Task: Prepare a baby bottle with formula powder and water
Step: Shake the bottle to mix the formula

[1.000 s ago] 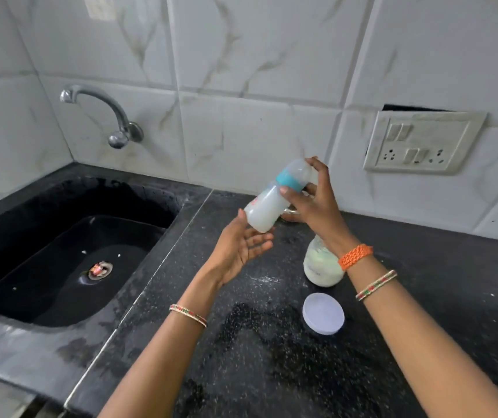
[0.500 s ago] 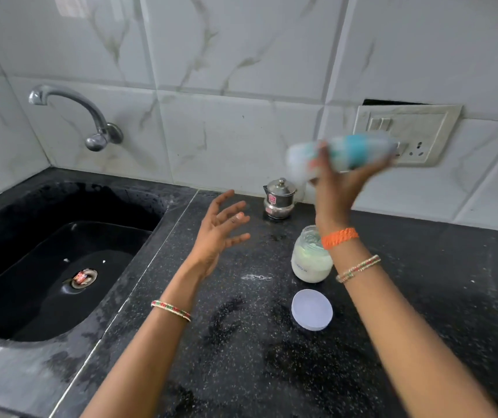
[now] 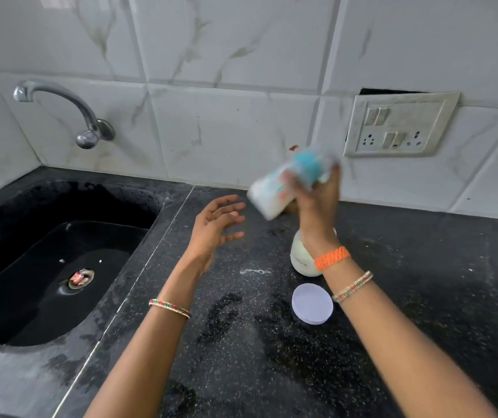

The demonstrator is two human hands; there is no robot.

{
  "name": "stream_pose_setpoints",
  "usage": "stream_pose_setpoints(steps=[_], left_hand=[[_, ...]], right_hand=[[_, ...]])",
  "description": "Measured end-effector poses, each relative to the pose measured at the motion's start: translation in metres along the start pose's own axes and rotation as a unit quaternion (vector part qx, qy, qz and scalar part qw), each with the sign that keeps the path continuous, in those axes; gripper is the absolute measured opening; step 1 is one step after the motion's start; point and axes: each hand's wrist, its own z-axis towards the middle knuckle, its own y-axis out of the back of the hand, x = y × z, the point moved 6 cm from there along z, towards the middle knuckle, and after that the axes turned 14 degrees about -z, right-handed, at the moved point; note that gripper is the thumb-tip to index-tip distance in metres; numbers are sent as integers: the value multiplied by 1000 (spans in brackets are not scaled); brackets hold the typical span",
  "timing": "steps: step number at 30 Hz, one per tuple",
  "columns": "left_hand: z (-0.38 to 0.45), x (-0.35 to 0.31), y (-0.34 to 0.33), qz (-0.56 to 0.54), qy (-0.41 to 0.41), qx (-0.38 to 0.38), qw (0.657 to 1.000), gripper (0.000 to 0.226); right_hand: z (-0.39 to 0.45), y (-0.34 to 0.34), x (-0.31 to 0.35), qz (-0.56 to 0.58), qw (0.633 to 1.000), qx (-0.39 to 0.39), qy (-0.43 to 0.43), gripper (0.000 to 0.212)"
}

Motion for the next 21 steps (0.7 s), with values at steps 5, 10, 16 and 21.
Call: stream_pose_setpoints(steps=[5, 10, 16, 21], left_hand=[[-3, -1, 6, 7, 2, -4, 1000, 28], [-7, -3, 12, 8, -5, -10, 1000, 25], [-7, -2, 6, 30, -8, -7, 1000, 33], [-7, -10, 5, -3, -19, -19, 1000, 34]], right_hand=[[4, -12, -1, -71, 993, 97, -10, 87], [7, 21, 7, 46, 997, -58, 10, 77], [4, -5, 10, -193, 968, 149, 62, 93], [13, 18, 17, 123, 981, -150, 5, 86]])
